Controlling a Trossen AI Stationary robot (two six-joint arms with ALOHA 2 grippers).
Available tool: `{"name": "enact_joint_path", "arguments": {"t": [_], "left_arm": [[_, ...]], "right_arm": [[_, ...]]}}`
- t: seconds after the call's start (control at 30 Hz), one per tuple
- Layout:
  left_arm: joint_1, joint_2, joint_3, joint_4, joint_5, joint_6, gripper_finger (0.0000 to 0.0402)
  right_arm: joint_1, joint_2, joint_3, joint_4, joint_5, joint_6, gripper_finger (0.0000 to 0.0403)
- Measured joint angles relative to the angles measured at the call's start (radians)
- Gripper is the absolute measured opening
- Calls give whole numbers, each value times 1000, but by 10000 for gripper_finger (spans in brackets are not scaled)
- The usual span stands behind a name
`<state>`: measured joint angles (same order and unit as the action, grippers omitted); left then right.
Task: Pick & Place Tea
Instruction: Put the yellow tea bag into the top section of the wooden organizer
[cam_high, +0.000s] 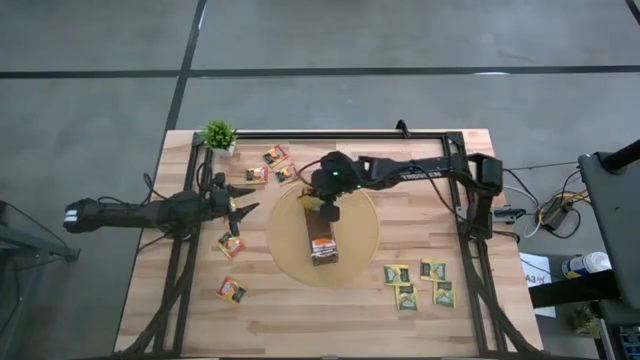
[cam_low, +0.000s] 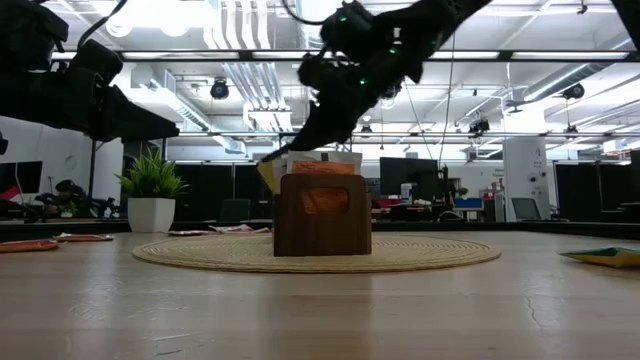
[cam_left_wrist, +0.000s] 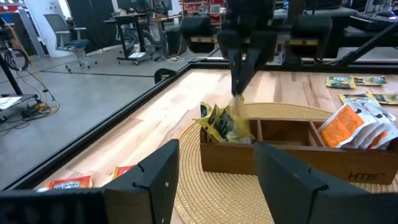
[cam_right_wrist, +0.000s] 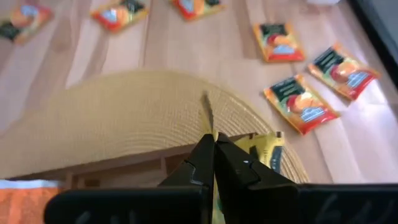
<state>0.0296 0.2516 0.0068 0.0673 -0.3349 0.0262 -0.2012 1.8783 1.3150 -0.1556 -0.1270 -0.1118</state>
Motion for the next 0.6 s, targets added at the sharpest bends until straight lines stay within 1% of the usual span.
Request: {"name": "enact_joint_path", "arguments": {"t": [0.1, 0.27, 0.37, 0.47, 0.6], "left_arm": [[0, 0, 0, 0, 0, 0, 202], [0, 0, 0, 0, 0, 0, 202], [0, 0, 0, 0, 0, 0, 202], [0, 0, 0, 0, 0, 0, 202], [0, 0, 0, 0, 0, 0, 202]], "right_arm": [[-3, -59, -108, 126, 2, 34, 8], [-2, -130, -276, 340, 42, 82, 8], [-2, -138, -361, 495, 44, 113, 8], [-2, -129, -418, 652, 49, 139, 8], [-2, -108, -450, 732, 53, 153, 8]]}}
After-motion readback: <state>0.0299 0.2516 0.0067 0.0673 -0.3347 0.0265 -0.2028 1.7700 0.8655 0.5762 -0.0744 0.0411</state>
